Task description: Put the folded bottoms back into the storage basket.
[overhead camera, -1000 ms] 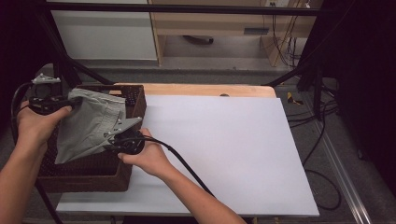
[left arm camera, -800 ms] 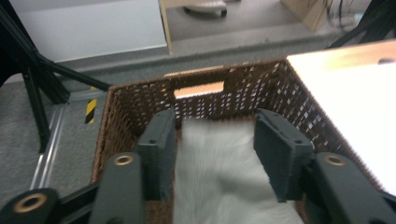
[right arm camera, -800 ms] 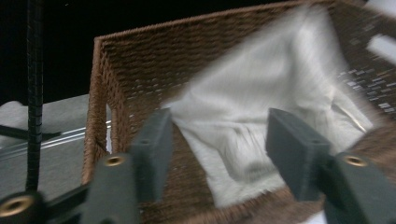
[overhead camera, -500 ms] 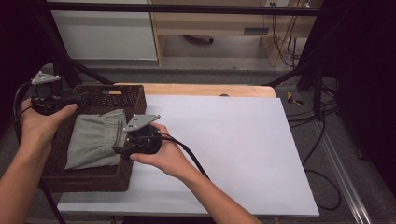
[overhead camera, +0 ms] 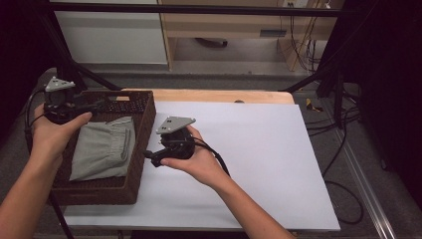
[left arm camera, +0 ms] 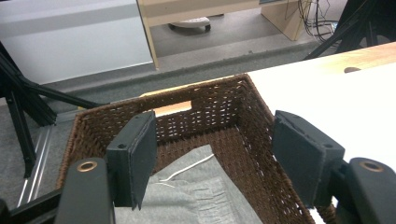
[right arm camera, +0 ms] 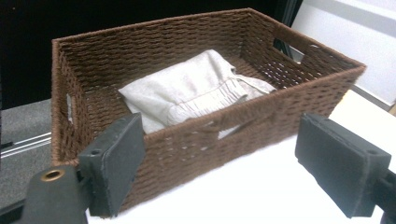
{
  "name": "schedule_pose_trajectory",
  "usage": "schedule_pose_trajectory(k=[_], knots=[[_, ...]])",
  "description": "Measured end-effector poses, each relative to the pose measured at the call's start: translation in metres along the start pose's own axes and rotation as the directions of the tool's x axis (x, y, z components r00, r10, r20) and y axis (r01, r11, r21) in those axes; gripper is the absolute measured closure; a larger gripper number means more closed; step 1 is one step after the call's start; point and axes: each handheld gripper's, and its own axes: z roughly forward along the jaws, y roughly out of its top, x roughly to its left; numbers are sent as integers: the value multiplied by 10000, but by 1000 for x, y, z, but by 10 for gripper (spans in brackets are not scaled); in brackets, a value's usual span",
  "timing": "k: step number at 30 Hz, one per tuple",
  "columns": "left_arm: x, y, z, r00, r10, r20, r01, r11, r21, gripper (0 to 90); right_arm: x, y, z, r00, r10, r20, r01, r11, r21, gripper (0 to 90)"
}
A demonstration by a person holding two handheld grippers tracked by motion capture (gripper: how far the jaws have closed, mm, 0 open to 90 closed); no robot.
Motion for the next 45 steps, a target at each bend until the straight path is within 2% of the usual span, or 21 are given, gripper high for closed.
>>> schedule_pose_trajectory(k=[12, 24, 29, 35, 38, 45], knots=[[-15, -5, 6, 9995, 184, 238, -184, 9998, -17, 287, -19, -14, -24, 9986, 241, 480, -239, 9997, -43, 124], [-49, -5, -1, 9953, 238, 943, -200, 9989, -412, 163, -43, -27, -56, 9921, 580, 1111, -549, 9980, -310, 85], [-65, -6, -5, 9902, 218, 1382, -144, 9984, -538, 125, -53, -33, -70, 9883, 640, 1386, -599, 9976, -334, 64], [-81, -13, -11, 9805, 282, 1944, -146, 9974, -711, 95, -62, -46, -89, 9836, 711, 1657, -662, 9972, -349, 46], [-89, -19, -13, 9737, 264, 2264, -95, 9971, -755, 92, -66, -55, -97, 9806, 732, 1820, -671, 9970, -397, 46], [-103, -37, -18, 9612, 399, 2728, -206, 9971, -731, 85, -76, -77, -122, 9666, 1130, 2298, -1005, 9928, -655, 44]])
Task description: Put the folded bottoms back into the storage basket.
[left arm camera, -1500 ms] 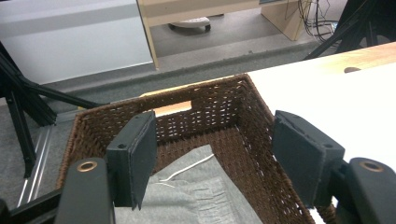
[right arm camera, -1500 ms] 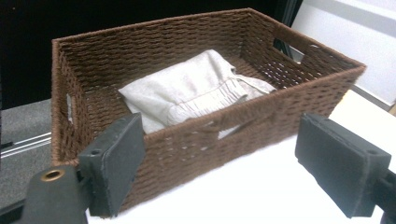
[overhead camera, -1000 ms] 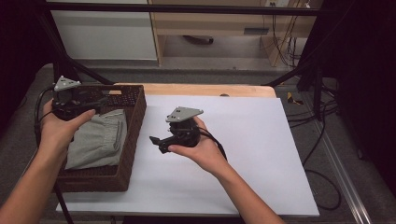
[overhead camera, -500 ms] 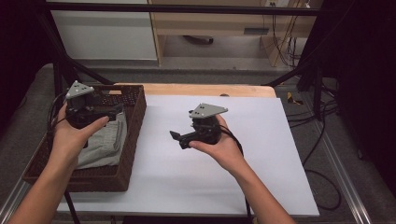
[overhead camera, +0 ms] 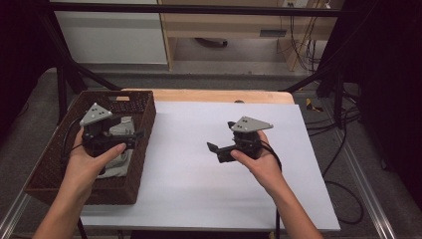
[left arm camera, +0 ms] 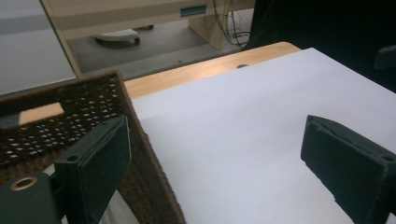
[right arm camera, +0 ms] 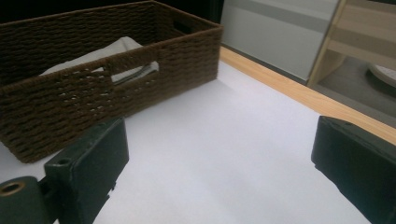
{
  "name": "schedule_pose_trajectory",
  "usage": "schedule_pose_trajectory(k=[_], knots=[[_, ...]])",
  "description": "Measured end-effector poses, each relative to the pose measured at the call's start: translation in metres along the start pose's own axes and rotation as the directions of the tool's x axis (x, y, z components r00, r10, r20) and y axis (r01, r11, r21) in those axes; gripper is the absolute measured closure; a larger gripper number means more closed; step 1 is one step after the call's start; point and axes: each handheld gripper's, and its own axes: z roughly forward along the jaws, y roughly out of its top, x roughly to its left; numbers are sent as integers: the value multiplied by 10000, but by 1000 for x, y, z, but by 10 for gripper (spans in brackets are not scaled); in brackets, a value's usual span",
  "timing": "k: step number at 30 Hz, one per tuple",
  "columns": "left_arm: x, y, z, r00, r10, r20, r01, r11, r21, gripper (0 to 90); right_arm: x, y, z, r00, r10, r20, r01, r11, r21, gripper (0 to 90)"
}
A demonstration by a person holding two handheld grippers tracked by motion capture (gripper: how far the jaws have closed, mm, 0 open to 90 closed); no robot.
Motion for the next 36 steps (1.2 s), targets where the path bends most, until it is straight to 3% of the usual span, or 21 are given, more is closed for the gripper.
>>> schedule_pose_trajectory(k=[8, 17, 26, 36], knots=[[-3, -14, -2, 9998, -37, 216, 37, 10000, 31, 79, -21, -23, -27, 9961, 572, 666, -562, 9983, -175, 41], [0, -28, -4, 9994, -174, 284, 171, 9998, 126, 77, -41, -49, -54, 9831, 1260, 1331, -1210, 9916, -449, 44], [2, -39, -5, 9989, -237, 406, 229, 9995, 212, 77, -51, -70, -73, 9691, 1734, 1752, -1665, 9846, -535, 45], [5, -52, -6, 9992, -288, 261, 279, 9991, 319, 73, -55, -92, -89, 9575, 2007, 2073, -1928, 9795, -579, 51]])
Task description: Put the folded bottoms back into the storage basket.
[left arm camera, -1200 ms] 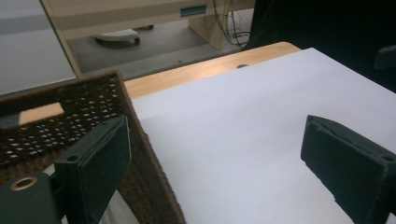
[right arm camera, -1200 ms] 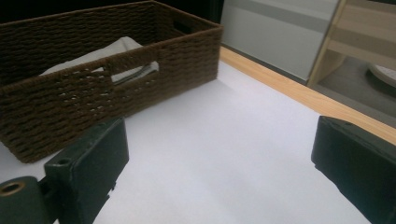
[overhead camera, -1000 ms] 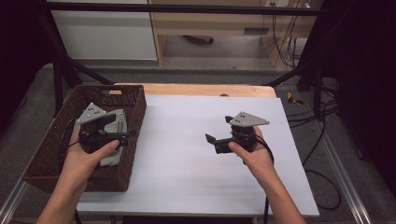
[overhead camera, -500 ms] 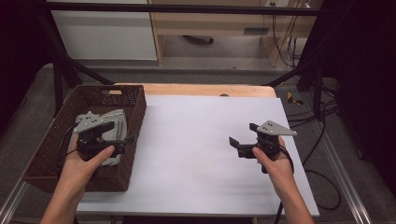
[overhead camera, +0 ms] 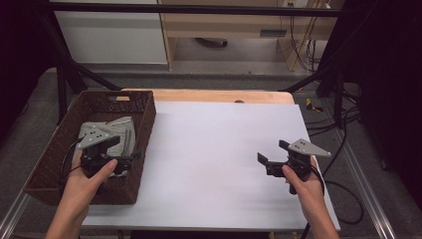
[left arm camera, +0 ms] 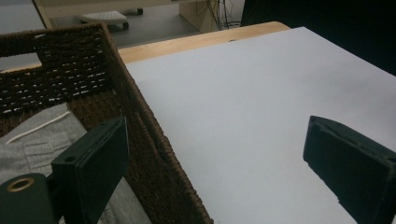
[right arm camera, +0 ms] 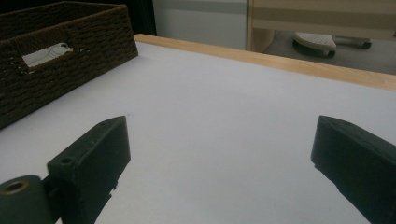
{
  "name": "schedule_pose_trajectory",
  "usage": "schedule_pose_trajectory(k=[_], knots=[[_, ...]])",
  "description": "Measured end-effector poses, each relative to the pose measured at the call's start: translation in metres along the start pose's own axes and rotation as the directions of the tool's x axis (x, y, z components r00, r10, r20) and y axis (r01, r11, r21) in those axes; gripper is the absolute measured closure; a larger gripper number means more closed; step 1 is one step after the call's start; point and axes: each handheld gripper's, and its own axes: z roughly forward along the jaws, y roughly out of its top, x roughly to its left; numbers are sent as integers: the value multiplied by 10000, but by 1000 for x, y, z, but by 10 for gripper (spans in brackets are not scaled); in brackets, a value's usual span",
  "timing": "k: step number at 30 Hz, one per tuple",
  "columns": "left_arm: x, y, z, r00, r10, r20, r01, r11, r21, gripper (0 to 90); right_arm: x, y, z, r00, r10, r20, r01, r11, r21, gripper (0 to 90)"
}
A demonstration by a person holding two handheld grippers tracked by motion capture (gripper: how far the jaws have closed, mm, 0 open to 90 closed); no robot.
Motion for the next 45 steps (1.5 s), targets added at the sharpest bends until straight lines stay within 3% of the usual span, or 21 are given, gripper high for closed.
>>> schedule_pose_trajectory(k=[13, 22, 29, 45], knots=[[-12, -12, 5, 9978, 633, 190, -641, 9969, 449, 72, -6, -32, -9, 9996, 199, 176, -203, 9995, 226, 56], [-17, -20, 10, 9971, 683, 333, -706, 9950, 713, 72, -5, -52, -9, 9997, 200, 167, -209, 9984, 533, 62], [-21, -23, 12, 9956, 840, 416, -871, 9930, 797, 72, 2, -56, -3, 9999, -21, -150, 32, 9971, 758, 62], [-18, -27, 7, 9967, 736, 334, -760, 9943, 754, 72, 18, -57, 7, 9967, -402, -710, 465, 9949, 892, 62]])
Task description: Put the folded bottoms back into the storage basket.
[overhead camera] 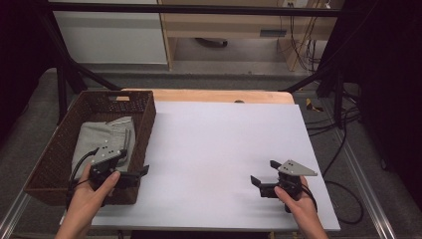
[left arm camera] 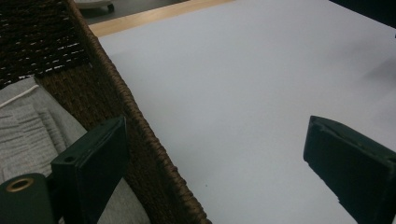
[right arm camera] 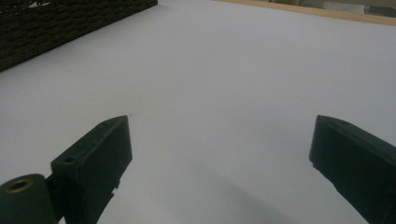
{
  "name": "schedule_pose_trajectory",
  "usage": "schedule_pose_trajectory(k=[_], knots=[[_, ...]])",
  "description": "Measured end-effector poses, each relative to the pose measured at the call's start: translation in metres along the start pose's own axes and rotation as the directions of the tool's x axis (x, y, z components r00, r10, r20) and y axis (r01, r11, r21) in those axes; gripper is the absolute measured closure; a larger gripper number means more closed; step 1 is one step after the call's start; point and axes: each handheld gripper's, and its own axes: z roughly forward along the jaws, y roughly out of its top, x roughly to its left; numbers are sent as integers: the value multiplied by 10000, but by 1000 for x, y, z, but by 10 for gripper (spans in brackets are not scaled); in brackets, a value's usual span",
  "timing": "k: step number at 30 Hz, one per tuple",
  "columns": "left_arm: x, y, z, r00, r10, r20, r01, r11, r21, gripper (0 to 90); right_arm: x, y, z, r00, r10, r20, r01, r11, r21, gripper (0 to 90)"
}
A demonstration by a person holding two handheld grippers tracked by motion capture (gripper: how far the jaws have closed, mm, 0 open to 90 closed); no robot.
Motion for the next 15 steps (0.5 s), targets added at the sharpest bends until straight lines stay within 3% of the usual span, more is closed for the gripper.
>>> schedule_pose_trajectory(k=[15], knots=[[5, -6, -7, 9999, -78, -120, 77, 10000, -61, 72, 13, 1, 14, 9985, -99, -544, 84, 9996, -267, 63]])
